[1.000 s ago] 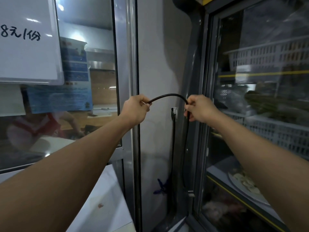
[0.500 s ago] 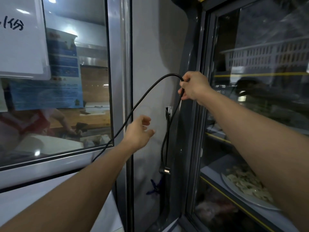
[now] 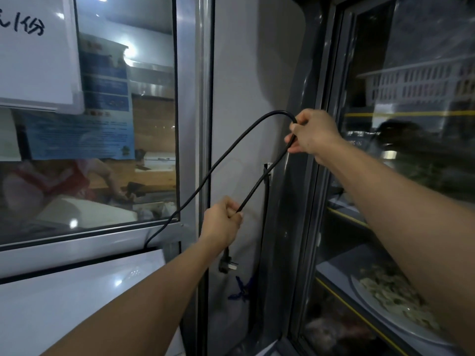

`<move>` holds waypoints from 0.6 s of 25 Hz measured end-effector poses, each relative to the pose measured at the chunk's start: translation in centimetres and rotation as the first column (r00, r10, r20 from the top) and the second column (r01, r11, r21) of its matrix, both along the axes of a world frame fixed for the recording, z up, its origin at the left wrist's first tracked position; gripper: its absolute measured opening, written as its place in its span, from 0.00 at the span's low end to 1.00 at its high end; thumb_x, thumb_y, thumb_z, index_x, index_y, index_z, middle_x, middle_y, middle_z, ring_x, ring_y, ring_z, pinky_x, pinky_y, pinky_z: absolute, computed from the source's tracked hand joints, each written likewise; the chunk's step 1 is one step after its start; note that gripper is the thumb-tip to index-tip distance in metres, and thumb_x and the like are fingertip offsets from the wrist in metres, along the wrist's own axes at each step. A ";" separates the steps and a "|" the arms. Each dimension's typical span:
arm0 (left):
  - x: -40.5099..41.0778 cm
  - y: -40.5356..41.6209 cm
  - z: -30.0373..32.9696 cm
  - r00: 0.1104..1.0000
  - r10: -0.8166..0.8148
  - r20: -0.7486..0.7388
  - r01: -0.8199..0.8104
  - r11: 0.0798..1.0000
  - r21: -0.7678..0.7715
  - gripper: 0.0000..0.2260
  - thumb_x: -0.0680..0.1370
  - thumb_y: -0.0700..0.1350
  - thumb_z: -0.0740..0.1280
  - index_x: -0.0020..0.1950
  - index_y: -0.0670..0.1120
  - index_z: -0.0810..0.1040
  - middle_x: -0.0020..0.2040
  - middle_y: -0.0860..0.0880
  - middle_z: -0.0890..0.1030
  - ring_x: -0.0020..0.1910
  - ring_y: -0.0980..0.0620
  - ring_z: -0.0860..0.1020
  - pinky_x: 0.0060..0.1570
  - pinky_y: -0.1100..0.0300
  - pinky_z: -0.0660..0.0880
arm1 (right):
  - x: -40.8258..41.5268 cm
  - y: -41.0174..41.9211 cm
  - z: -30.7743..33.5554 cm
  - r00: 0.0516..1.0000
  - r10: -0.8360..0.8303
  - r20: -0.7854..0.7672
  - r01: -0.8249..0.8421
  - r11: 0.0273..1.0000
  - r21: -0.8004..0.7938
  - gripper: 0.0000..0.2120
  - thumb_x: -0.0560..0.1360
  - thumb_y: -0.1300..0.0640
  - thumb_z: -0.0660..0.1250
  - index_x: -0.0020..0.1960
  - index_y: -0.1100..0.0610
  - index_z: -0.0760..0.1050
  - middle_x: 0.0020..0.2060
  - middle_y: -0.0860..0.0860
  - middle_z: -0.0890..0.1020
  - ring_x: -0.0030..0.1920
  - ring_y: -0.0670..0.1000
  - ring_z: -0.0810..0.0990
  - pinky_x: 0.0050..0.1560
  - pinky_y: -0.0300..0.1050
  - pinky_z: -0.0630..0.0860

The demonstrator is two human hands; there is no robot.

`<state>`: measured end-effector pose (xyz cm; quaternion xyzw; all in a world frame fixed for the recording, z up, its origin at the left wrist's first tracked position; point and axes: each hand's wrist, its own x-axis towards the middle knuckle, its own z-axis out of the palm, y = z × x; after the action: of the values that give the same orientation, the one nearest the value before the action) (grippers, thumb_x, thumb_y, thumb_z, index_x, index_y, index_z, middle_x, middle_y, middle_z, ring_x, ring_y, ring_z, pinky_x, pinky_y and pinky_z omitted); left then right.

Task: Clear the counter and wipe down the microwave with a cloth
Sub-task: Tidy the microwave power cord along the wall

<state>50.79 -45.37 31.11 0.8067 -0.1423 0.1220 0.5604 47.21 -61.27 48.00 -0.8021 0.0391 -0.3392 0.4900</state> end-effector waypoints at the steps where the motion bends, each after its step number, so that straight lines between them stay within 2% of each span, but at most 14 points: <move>1: 0.0 0.9 0.2 0.999 0.022 0.026 -0.023 1.000 0.012 0.06 0.77 0.41 0.67 0.41 0.49 0.73 0.36 0.46 0.79 0.38 0.50 0.79 0.34 0.66 0.73 | 0.0 -0.3 -0.3 1.000 -0.004 -0.003 0.004 1.000 0.007 0.10 0.79 0.64 0.60 0.40 0.55 0.70 0.39 0.55 0.78 0.40 0.51 0.81 0.32 0.42 0.79; 4: 0.6 3.6 1.4 0.985 0.108 0.131 -0.123 0.987 0.108 0.06 0.73 0.46 0.72 0.41 0.46 0.77 0.35 0.50 0.79 0.33 0.54 0.78 0.33 0.63 0.75 | 0.4 -0.9 -1.4 1.000 -0.026 -0.002 0.026 1.000 0.016 0.11 0.79 0.63 0.61 0.39 0.55 0.71 0.39 0.55 0.78 0.41 0.51 0.81 0.36 0.44 0.80; 6: 1.2 5.1 2.3 0.973 0.146 0.180 -0.170 0.978 0.124 0.12 0.70 0.48 0.74 0.50 0.47 0.77 0.46 0.50 0.80 0.41 0.52 0.79 0.42 0.57 0.79 | 0.7 -1.1 -2.0 0.999 -0.038 0.013 0.038 0.999 0.015 0.11 0.78 0.63 0.61 0.38 0.54 0.71 0.42 0.55 0.78 0.39 0.50 0.80 0.38 0.45 0.81; 8: 2.0 5.9 3.1 0.963 0.186 0.193 -0.217 0.964 0.154 0.25 0.69 0.49 0.75 0.63 0.48 0.73 0.57 0.49 0.76 0.51 0.48 0.78 0.53 0.50 0.78 | 1.0 -1.2 -2.2 0.998 -0.046 0.039 0.045 0.999 0.022 0.11 0.78 0.63 0.62 0.38 0.53 0.71 0.42 0.54 0.78 0.39 0.50 0.80 0.38 0.45 0.81; 10: 2.8 6.1 3.7 0.974 0.166 0.153 -0.192 0.965 0.180 0.32 0.69 0.49 0.75 0.70 0.48 0.68 0.63 0.48 0.74 0.56 0.45 0.78 0.57 0.47 0.76 | 1.2 -1.2 -2.5 0.997 -0.052 0.063 0.051 0.999 0.017 0.12 0.79 0.63 0.61 0.38 0.53 0.71 0.41 0.53 0.78 0.40 0.51 0.80 0.37 0.44 0.81; 12: 3.6 6.0 4.0 0.990 0.101 0.101 -0.118 0.976 0.184 0.30 0.69 0.48 0.75 0.69 0.47 0.69 0.63 0.48 0.76 0.53 0.45 0.79 0.57 0.47 0.77 | 1.3 -1.2 -2.9 0.995 -0.056 0.084 0.055 0.998 0.007 0.12 0.79 0.63 0.61 0.38 0.52 0.71 0.41 0.54 0.78 0.41 0.52 0.80 0.38 0.44 0.80; 15: 4.8 6.0 4.1 0.990 0.071 0.119 -0.096 0.971 0.219 0.16 0.71 0.47 0.74 0.57 0.45 0.80 0.47 0.49 0.82 0.41 0.54 0.78 0.48 0.57 0.79 | 1.3 -1.4 -3.7 0.993 -0.053 0.109 0.052 0.999 0.006 0.13 0.79 0.65 0.59 0.39 0.52 0.71 0.39 0.52 0.76 0.42 0.53 0.80 0.39 0.44 0.80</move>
<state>55.56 -39.35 35.18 0.8620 -0.1517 0.1731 0.4516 48.50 -62.64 44.31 -0.7803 0.0339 -0.3952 0.4835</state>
